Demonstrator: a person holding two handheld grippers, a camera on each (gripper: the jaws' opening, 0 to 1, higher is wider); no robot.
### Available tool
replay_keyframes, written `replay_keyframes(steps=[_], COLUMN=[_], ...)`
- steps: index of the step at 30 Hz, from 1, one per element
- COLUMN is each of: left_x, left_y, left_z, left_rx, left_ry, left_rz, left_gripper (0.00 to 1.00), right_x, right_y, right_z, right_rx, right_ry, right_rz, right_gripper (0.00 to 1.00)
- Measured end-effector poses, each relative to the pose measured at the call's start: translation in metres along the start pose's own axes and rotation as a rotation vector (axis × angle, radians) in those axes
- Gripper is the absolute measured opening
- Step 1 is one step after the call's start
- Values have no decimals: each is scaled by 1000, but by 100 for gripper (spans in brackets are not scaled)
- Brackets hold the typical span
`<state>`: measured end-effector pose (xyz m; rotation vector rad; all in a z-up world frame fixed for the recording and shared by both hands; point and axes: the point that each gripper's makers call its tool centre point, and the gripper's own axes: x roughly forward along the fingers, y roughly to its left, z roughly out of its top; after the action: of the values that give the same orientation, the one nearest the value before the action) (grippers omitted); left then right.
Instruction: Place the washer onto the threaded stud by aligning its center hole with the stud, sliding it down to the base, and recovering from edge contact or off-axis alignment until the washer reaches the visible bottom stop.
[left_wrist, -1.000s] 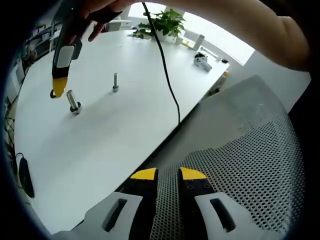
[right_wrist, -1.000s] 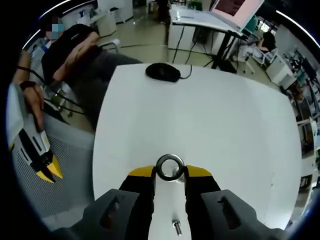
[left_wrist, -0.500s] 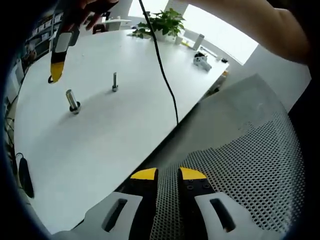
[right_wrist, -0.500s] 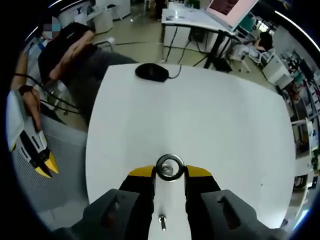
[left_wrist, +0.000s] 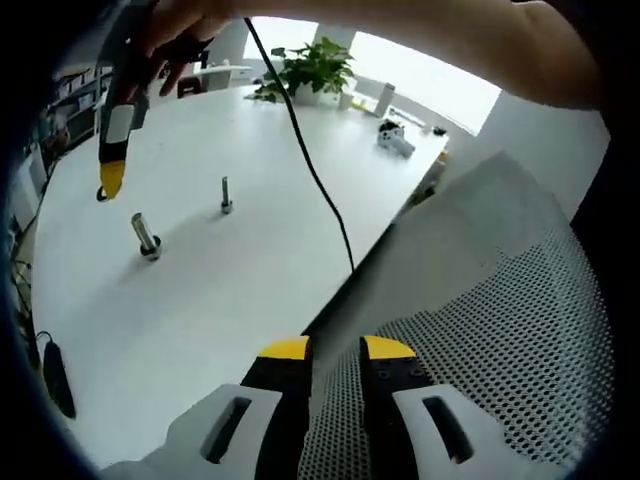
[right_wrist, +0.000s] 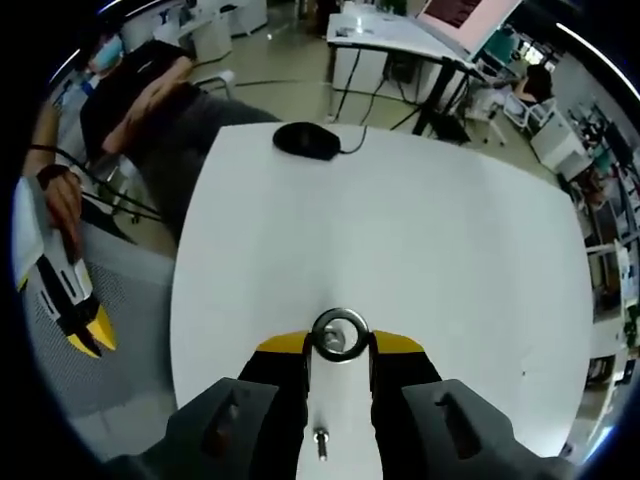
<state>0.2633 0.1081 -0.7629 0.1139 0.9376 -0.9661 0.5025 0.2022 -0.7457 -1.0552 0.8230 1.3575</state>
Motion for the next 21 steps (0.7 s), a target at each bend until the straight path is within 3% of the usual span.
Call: replay_keyframes(steps=[8,17,21], left_x=[0,0,0], left_y=[0,1,0], left_z=[5,-1,-7], left_rx=[25,8,-41], left_ry=[-28,10,46], left_rz=[7,10,-1], left_gripper=[16,13,12], right_x=[1,6,11], right_y=[1,-1,-2], right_z=[-2,-8,-14], right_rx=[-1,-3,-12], right_ry=[3,27,53], right_rz=[8,27,39], right_gripper=[23,23,23])
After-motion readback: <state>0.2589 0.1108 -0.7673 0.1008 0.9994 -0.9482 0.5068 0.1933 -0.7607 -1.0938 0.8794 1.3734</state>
